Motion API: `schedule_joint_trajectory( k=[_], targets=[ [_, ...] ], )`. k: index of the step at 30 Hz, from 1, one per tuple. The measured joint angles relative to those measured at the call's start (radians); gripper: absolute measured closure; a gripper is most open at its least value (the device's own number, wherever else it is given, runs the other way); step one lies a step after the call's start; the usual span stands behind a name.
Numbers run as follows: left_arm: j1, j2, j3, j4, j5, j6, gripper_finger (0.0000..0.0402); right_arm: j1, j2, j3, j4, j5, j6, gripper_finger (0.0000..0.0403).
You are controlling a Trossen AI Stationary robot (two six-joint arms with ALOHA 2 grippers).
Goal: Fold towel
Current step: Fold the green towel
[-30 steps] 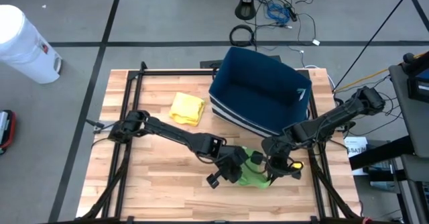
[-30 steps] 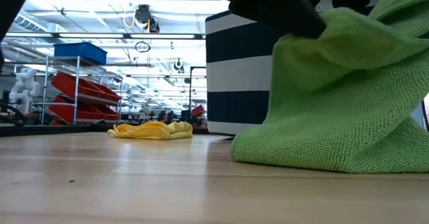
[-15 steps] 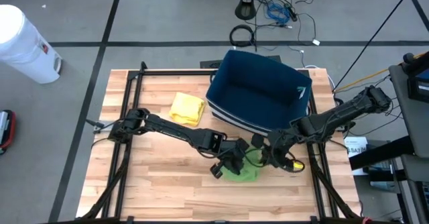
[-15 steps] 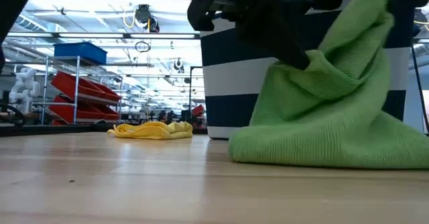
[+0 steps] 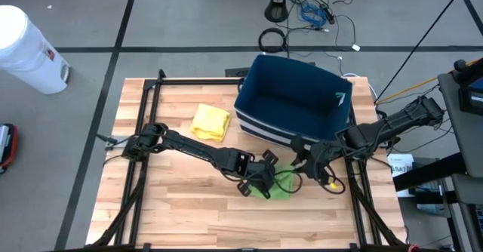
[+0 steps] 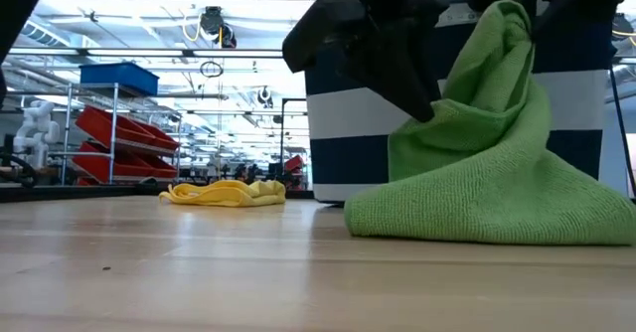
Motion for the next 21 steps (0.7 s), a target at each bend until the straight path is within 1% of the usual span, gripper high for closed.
schedule_joint_trajectory(
  k=[4, 8, 11, 13, 15, 18, 21],
  targets=[
    [0.004, 0.0, 0.0, -0.016, -0.013, -0.028, 0.028, 0.0, 0.002, 0.0, -0.008, 0.001, 0.082, 0.0264],
    [0.006, 0.0, 0.0, -0.049, -0.071, -0.048, 0.0266, 0.0, 0.002, 0.001, -0.011, 0.002, 0.153, 0.0224],
    [0.008, -0.001, 0.0, -0.066, -0.108, -0.074, 0.0258, 0.0, 0.002, 0.002, -0.016, 0.004, 0.162, 0.0202],
    [0.013, -0.001, 0.0, -0.085, -0.114, -0.092, 0.0255, 0.0, 0.002, 0.002, -0.02, 0.012, 0.162, 0.0194],
    [0.014, -0.001, 0.0, -0.1, -0.116, -0.109, 0.0253, 0.0, 0.0, 0.002, -0.021, 0.045, 0.171, 0.0192],
    [0.013, -0.001, 0.0, -0.111, -0.116, -0.126, 0.0252, 0.0, -0.008, 0.002, -0.023, 0.092, 0.177, 0.0194],
    [0.005, -0.001, 0.0, -0.114, -0.116, -0.143, 0.0252, 0.0, -0.024, 0.002, -0.016, 0.101, 0.177, 0.0198]
  ],
)
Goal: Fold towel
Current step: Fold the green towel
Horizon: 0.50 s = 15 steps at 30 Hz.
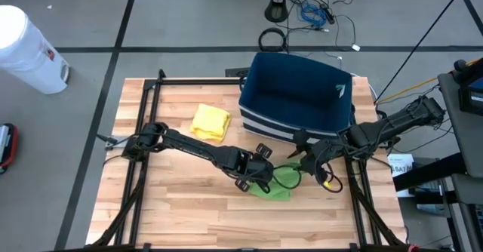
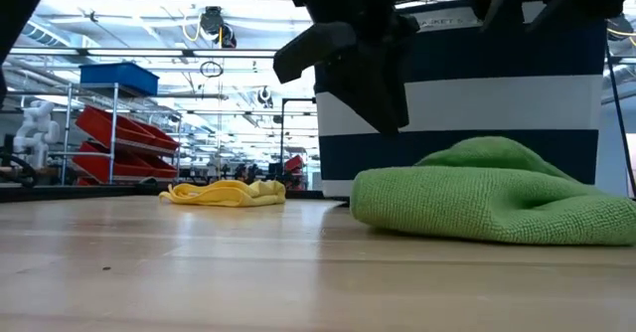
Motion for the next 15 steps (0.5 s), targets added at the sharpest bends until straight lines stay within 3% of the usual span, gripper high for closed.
schedule_joint_trajectory(
  k=[2, 5, 11, 15],
  targets=[
    [-0.008, 0.0, 0.0, -0.005, 0.015, -0.002, 0.0252, 0.002, -0.016, 0.0, 0.023, -0.016, 0.004, 0.02],
    [-0.021, 0.0, 0.0, -0.001, 0.071, 0.0, 0.0252, 0.003, -0.05, 0.0, 0.083, -0.12, -0.015, 0.0201],
    [-0.038, 0.0, 0.0, 0.021, 0.08, 0.002, 0.0252, 0.004, -0.13, 0.0, 0.17, -0.212, -0.043, 0.0202],
    [-0.039, 0.0, 0.0, 0.022, 0.12, -0.009, 0.0252, 0.004, -0.167, 0.0, 0.239, -0.36, -0.039, 0.0202]
  ],
)
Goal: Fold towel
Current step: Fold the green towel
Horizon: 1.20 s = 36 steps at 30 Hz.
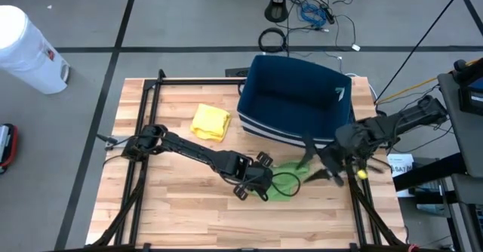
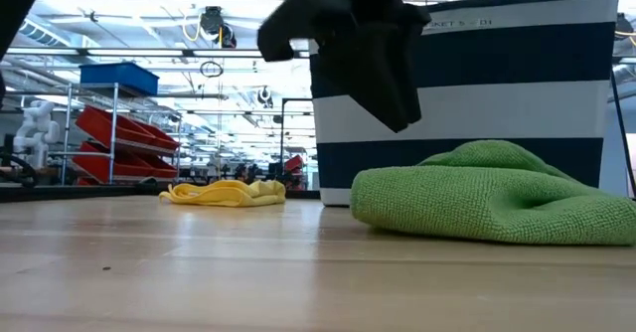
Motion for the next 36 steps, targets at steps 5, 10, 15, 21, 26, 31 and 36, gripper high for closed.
schedule_joint_trajectory(
  k=[5, 10, 15, 21, 26, 31, 36],
  targets=[
    [-0.004, -0.02, -0.002, 0.028, 0.167, -0.034, 0.0252, 0.004, -0.031, 0.0, 0.074, -0.305, 0.083, 0.0202],
    [-0.003, -0.038, -0.001, 0.059, 0.278, -0.049, 0.0252, 0.07, -0.023, 0.0, 0.036, -0.337, 0.136, 0.0202],
    [0.011, -0.055, -0.001, 0.094, 0.297, -0.023, 0.0252, 0.119, 0.003, 0.0, 0.037, -0.342, 0.181, 0.0202],
    [0.019, -0.104, 0.0, 0.16, 0.31, 0.009, 0.0252, 0.166, -0.008, 0.0, 0.033, -0.343, 0.185, 0.0202],
    [0.021, -0.156, 0.0, 0.162, 0.311, 0.012, 0.0252, 0.198, -0.078, 0.0, -0.036, -0.242, 0.158, 0.0202],
    [0.039, -0.201, -0.001, 0.086, 0.274, 0.002, 0.0252, 0.218, -0.19, -0.001, -0.111, -0.188, 0.151, 0.0202],
    [0.061, -0.267, -0.001, 0.024, 0.261, -0.019, 0.0252, 0.222, -0.298, -0.001, -0.174, -0.172, 0.174, 0.0202]
  ],
)
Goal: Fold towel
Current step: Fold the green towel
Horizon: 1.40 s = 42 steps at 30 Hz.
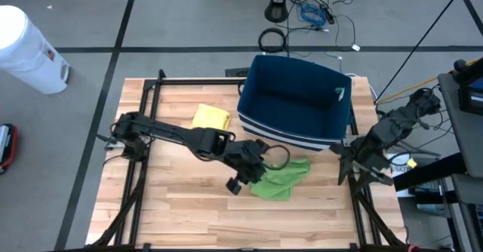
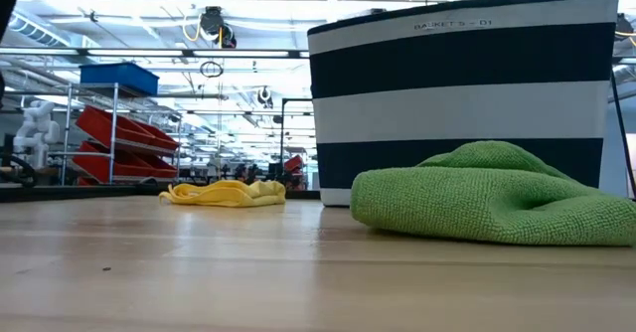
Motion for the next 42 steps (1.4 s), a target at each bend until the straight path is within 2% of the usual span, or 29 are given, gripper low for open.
schedule_joint_trajectory(
  k=[11, 21, 30, 35, 42],
  targets=[
    [0.032, -0.231, 0.001, -0.136, -0.075, -0.053, 0.0252, -0.001, -0.16, 0.0, -0.099, 0.077, 0.007, 0.0202],
    [0.032, -0.465, 0.001, -0.337, -0.195, -0.206, 0.0252, -0.002, -0.221, 0.0, -0.148, 0.115, 0.064, 0.0202],
    [-0.024, -0.652, -0.011, -0.463, -0.313, -0.356, 0.0252, -0.002, -0.254, 0.0, -0.149, 0.133, 0.074, 0.0202],
    [-0.059, -0.801, -0.142, -0.412, -0.316, -0.41, 0.0252, -0.002, -0.254, 0.0, -0.138, 0.147, 0.074, 0.0202],
    [-0.084, -1.043, -0.463, -0.232, -0.321, -0.423, 0.0252, -0.002, -0.253, 0.0, -0.105, 0.152, 0.087, 0.0202]
  ],
)
